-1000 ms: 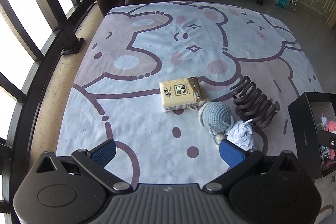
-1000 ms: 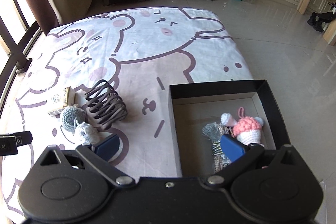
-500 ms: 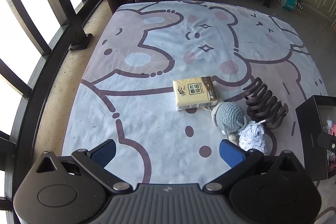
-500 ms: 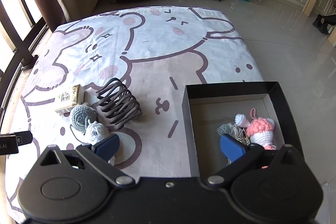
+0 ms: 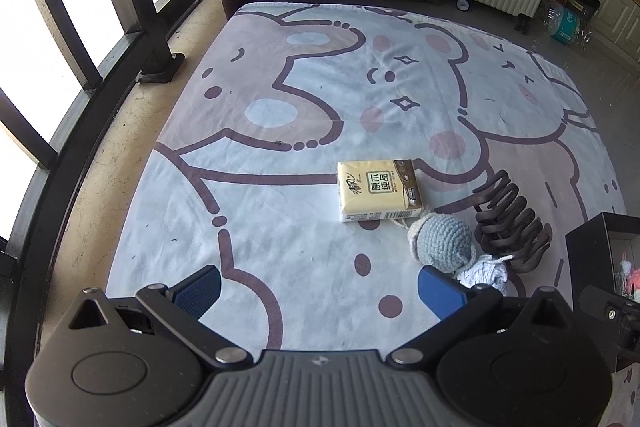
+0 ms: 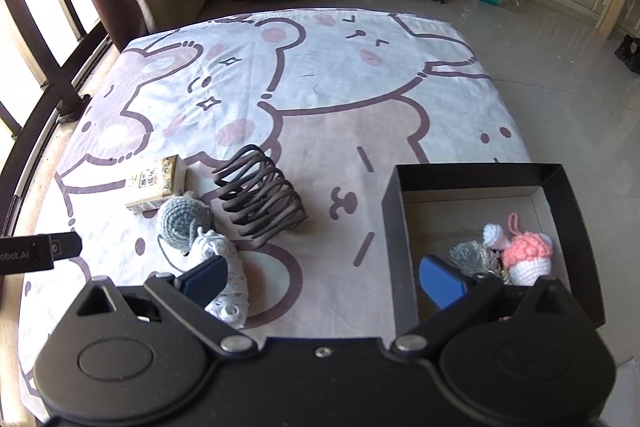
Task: Organize objects
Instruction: 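Lower the left tool onto the grey crocheted ball while the right approaches the white yarn toy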
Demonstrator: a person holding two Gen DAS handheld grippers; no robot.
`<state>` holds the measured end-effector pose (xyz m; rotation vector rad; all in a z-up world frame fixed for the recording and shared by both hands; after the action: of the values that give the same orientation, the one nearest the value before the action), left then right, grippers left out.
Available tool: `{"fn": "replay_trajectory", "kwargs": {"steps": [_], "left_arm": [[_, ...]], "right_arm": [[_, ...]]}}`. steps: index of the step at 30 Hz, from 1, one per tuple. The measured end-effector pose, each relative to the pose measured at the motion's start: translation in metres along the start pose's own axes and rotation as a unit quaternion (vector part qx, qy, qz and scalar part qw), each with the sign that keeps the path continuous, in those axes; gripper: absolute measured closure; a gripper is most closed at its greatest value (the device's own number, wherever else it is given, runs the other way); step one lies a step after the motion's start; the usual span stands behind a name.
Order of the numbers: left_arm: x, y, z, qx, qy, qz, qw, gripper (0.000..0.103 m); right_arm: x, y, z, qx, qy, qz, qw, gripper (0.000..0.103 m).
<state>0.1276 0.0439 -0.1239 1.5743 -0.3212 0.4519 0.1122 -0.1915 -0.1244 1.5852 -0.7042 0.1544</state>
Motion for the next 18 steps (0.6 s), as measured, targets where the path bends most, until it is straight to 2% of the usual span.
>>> {"fn": "replay_trajectory", "kwargs": {"steps": [6,13,18], "left_arm": [[0.005,-0.007,-0.005,0.006,0.016,0.022,0.9996,0.004],[0.007,-0.025,-0.003,-0.028,0.077,0.01,0.9966,0.01],[0.008,-0.035,0.005,-0.045,0.097,0.009,0.9942,0.014]], "right_arm": [[0.0,-0.005,-0.01,0.018,0.012,-0.002,1.0,0.0],[-0.002,-0.016,-0.023,0.027,0.029,-0.014,0.999,0.0],[-0.005,-0.023,-0.03,0.038,0.043,-0.027,0.998,0.0]]}}
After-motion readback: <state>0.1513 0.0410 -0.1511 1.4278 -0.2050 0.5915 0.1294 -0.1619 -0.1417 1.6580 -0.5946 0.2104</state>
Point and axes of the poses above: each gripper's, at about its wrist camera, not at the fingertips, and y roughly against the way its jaws point, z to its right, x to its top, the point moved 5 cm from there along -y, roughly the way its jaws point, and after that the axes turned 11 degrees about -y, right-handed, at the moved point
